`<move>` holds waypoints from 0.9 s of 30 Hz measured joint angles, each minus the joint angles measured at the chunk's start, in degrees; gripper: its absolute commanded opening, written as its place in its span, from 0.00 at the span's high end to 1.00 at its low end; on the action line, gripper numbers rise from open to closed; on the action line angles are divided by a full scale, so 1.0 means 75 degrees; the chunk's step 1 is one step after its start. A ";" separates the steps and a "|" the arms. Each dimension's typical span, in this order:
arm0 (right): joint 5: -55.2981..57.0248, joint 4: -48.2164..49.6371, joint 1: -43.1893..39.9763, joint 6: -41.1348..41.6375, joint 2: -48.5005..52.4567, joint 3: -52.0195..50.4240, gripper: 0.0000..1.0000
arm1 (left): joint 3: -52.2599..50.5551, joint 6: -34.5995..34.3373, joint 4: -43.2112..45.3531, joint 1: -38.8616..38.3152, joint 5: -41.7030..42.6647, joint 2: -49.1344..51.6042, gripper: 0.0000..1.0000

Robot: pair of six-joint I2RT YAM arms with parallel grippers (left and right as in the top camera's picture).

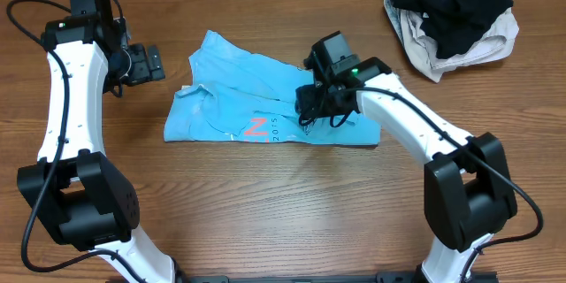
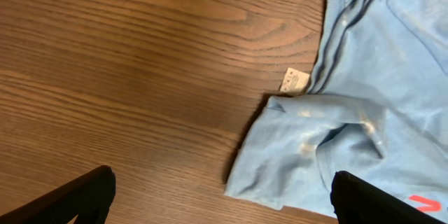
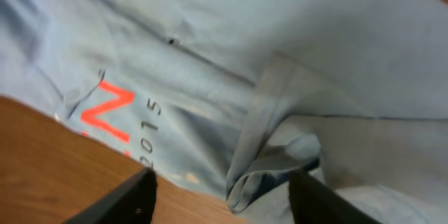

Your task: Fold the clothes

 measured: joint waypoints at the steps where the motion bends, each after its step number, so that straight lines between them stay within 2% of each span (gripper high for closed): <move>1: -0.0015 -0.0140 -0.0003 0.0029 0.0000 0.0067 0.32 | 0.0000 0.0000 0.0003 0.0000 0.0023 0.0000 0.00; 6: -0.0041 -0.1169 -0.0245 0.0108 -0.0003 0.1026 0.23 | -0.0012 0.0015 0.0166 0.0000 0.0213 0.0000 0.00; 11: -0.0041 -0.2087 -0.0863 0.0157 -0.0064 0.2142 0.15 | -0.0586 0.0463 0.1084 -0.0038 0.0938 0.0000 0.00; 19: 0.0000 -0.2873 -0.1804 0.0160 -0.0125 0.2256 0.13 | -0.2014 0.1478 0.2783 -0.0379 0.1845 0.0000 0.00; 27: 0.0087 -0.2940 -0.2031 0.0105 -0.0125 0.2256 0.10 | -0.2355 0.1982 0.3637 -0.0839 0.2192 0.0047 0.00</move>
